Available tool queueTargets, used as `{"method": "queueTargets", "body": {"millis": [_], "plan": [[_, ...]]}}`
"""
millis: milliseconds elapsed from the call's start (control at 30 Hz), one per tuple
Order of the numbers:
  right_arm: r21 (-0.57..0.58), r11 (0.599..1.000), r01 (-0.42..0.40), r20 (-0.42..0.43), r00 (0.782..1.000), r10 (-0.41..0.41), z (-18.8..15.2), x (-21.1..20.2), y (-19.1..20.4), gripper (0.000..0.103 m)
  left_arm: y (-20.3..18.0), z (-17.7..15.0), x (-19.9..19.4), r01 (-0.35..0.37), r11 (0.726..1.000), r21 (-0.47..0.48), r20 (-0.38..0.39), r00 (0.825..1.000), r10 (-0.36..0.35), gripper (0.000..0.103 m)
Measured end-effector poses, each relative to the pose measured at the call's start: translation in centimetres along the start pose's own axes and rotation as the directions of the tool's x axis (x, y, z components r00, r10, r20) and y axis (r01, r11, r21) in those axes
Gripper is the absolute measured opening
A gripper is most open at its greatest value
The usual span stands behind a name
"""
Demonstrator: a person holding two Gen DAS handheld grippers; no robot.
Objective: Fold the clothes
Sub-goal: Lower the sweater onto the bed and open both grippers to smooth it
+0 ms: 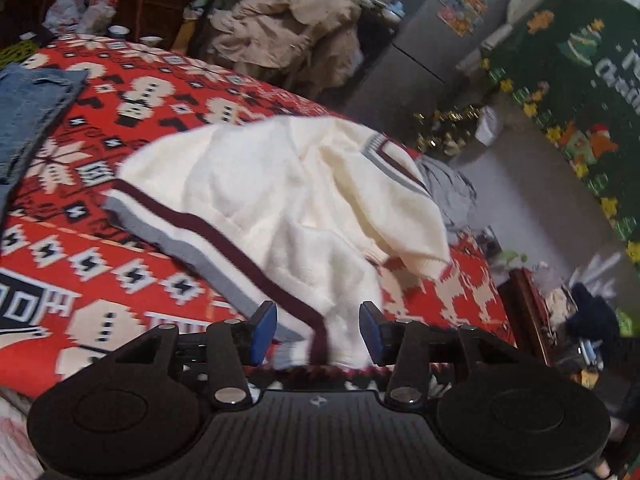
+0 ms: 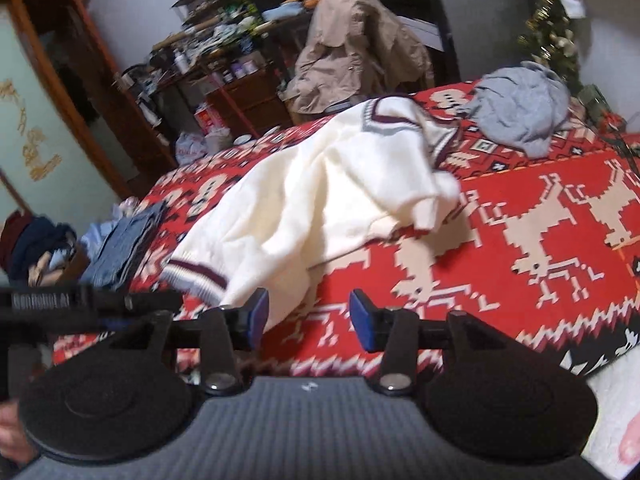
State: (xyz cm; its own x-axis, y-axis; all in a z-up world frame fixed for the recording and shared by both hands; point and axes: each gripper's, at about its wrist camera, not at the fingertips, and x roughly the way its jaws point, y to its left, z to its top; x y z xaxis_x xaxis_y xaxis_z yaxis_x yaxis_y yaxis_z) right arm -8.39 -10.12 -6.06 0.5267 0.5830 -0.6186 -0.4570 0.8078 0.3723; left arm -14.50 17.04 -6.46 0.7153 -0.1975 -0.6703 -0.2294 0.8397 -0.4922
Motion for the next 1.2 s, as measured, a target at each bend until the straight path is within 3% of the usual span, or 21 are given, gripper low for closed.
{"method": "queueTargets", "body": {"millis": [133,300,433,500,533,633,833,1067,1200], "plan": [[-0.022,0.999,-0.036,-0.025,0.999,0.035,-0.6,0.5,1.7,0.051,2.4,0.6,-1.0,-0.027,0.999,-0.037,0.024,0.999,0.028,0.055],[-0.066,0.995,-0.072,-0.089,0.994,0.066,-0.2,3.1,3.5,0.052,5.9,1.6,-1.4,-0.098,0.989,-0.114,0.051,0.993,0.104,0.056],[-0.071,0.996,-0.061,-0.142,0.989,0.051,-0.2,5.9,3.8,0.050,8.0,1.4,-1.9,-0.113,0.974,-0.196,0.049,0.991,0.125,0.056],[-0.075,0.996,-0.042,-0.154,0.988,0.030,-0.2,7.0,3.7,0.030,8.5,1.3,-2.0,-0.122,0.973,-0.198,0.044,0.990,0.133,0.056],[-0.075,0.997,-0.028,-0.154,0.988,0.017,-0.1,7.3,3.5,0.012,8.4,1.3,-1.9,-0.134,0.973,-0.187,0.042,0.989,0.144,0.056],[-0.049,0.999,0.010,-0.138,0.990,-0.017,-0.1,7.6,2.3,0.011,8.3,1.5,-1.6,-0.173,0.971,-0.166,0.039,0.983,0.182,0.056],[-0.014,0.995,0.096,-0.077,0.992,-0.097,1.1,6.8,-0.5,0.010,8.1,1.9,-0.9,-0.156,0.976,-0.152,0.040,0.986,0.164,0.056],[0.020,0.990,0.141,0.005,0.990,-0.141,2.5,4.8,-2.5,0.010,7.8,2.5,0.1,-0.134,0.981,-0.137,0.011,0.990,0.137,0.053],[0.048,0.990,0.135,0.000,0.991,-0.135,2.4,4.1,-3.2,0.012,8.3,3.0,0.8,-0.143,0.984,-0.106,0.020,0.989,0.146,0.052]]}}
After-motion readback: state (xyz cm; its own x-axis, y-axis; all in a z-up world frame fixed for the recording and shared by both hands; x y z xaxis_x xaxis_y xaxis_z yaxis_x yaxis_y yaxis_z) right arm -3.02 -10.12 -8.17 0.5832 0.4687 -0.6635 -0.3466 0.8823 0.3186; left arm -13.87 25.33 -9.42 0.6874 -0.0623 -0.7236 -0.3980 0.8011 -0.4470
